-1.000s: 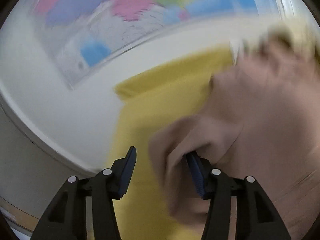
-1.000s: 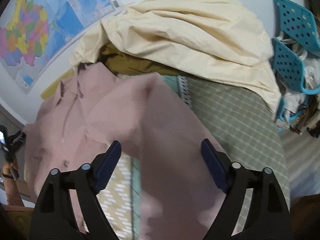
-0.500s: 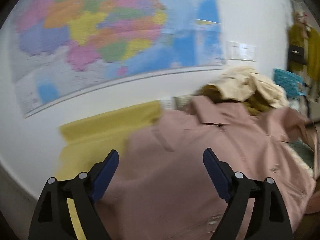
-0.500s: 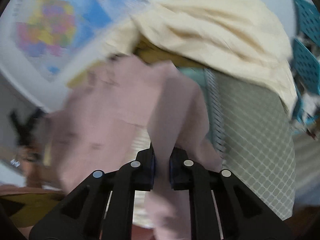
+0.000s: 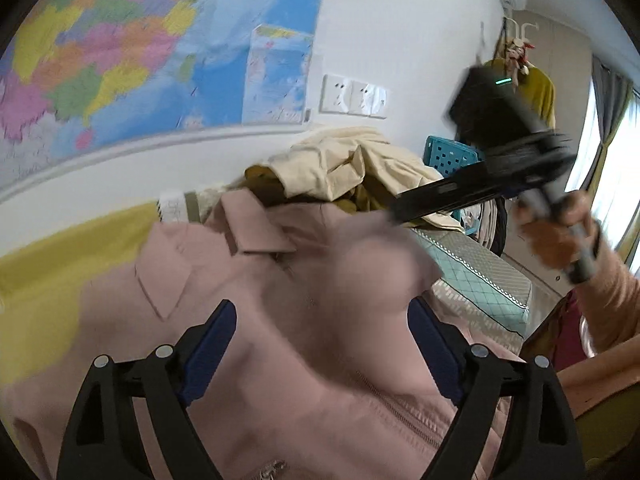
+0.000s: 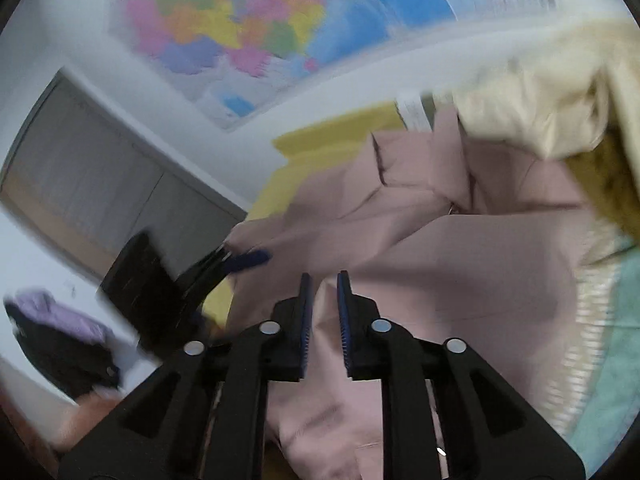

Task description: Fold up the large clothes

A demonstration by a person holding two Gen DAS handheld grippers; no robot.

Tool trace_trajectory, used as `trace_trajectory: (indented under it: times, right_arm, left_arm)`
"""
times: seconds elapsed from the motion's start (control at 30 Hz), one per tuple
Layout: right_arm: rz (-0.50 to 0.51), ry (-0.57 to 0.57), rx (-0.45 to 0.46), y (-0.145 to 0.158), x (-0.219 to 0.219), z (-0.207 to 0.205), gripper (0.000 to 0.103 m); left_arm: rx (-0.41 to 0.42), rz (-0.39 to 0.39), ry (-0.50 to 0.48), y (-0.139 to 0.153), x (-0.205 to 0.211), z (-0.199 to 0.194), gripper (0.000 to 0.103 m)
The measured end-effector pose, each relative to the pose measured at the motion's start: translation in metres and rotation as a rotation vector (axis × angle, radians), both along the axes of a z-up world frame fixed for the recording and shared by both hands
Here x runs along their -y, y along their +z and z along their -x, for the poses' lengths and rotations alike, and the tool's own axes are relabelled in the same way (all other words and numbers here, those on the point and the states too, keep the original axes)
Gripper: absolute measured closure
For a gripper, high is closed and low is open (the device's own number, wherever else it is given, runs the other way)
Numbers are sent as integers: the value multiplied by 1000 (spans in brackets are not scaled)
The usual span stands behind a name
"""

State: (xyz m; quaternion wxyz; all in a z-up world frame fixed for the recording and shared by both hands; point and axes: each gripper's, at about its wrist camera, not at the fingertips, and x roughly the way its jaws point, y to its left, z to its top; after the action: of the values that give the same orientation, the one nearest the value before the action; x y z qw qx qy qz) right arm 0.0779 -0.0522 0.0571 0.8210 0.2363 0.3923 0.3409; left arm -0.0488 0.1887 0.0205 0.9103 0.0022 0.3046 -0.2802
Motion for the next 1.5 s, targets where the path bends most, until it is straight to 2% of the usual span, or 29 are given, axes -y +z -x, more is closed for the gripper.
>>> trace_trajectory:
  times: [0.07,0.17,0.23,0.3,0.4,0.43,0.5,0.53,0.57,0.63,0.7,0.73,0.77,0.8,0.83,0.93,0.97,1.07,1.17,1.2,1.23,1.27,1.3,1.33,1.37,1.4,1.43,1.47,1.5]
  right_arm:
    - [21,-8,-59,-14,-4,-20,65]
    - [54,-47,-28,-20,6,-21,62]
    - [61,-108,26,-18,29,-14,57]
    - [95,-233,85,-18,61,-1,41]
    - [169,-361,84,-36,93,2,33]
    - [187,-378,43,-50,102,-1,33]
    - [133,-360,-30,-78,113,-5,33]
    - [98,-335,-60,-91,116,-8,33]
    - [74,-327,-75,-101,117,-11,33]
    - [49,-302,-80,-110,114,-18,33]
    - [22,-261,-78,-117,110,-25,36]
    - [12,-244,-77,-118,103,-27,42]
    - [9,-224,-75,-119,102,-27,61]
    - [35,-214,-74,-120,99,-29,88]
    - [35,-210,-68,-117,100,-26,96]
    - [28,-267,-12,-108,118,-16,98]
    - [20,-297,1,-105,128,-10,99]
    - [60,-369,-18,-106,142,-5,100]
    - [92,-363,-45,-111,138,-4,99]
    - [103,-363,-45,-111,136,-3,96]
    - [107,-366,-40,-110,136,-1,94]
    - [106,-370,-34,-109,135,0,78]
    - [90,-363,-31,-108,134,1,42]
    - [79,-363,-27,-106,131,0,26]
    - [84,-373,-13,-104,128,-1,22]
    - [109,-374,-5,-103,123,-5,25]
    - [119,-367,-11,-104,122,-7,25]
    - [113,-357,-22,-106,118,-13,27]
    - [103,-347,-34,-109,117,-18,42]
  left_arm:
    - [-47,18,10,-9,-7,0,19]
    - [-140,17,-2,-31,-6,-1,19]
    - [-213,5,-43,-47,6,-5,19]
    - [-275,-15,-72,-62,22,-15,18]
    - [-378,-7,-115,-84,44,-34,20]
    - [-396,0,-122,-88,48,-38,23]
    - [-430,-2,-127,-96,58,-49,63]
    - [-435,5,-122,-97,57,-51,75]
    - [-449,32,-125,-94,52,-55,98]
    - [-429,73,-113,-80,37,-57,100]
    - [-357,41,-56,-58,12,-53,100]
    - [-328,21,-25,-47,-2,-51,100]
    - [-312,9,2,-39,-13,-51,100]
    - [-305,-4,40,-32,-27,-55,98]
    - [-308,-21,79,-28,-39,-60,97]
    - [-293,-135,249,-21,-75,-71,89]
    - [-309,-126,264,-22,-86,-71,77]
    - [-317,-110,215,-26,-86,-63,48]
    - [-315,-131,90,-40,-61,-42,37]
    - [-328,-139,48,-47,-51,-35,22]
    - [-345,-138,12,-55,-39,-29,15]
    - [-358,-137,-16,-61,-29,-27,13]
    - [-377,-150,-48,-70,-18,-25,13]
    - [-393,-187,-59,-80,-9,-24,13]
    - [-395,-220,-57,-87,-4,-22,14]
    - [-375,-236,-54,-90,1,-21,15]
    - [-356,-247,-57,-91,1,-18,18]
    - [-332,-263,-66,-88,1,-16,51]
    - [-336,-253,-67,-85,-3,-18,93]
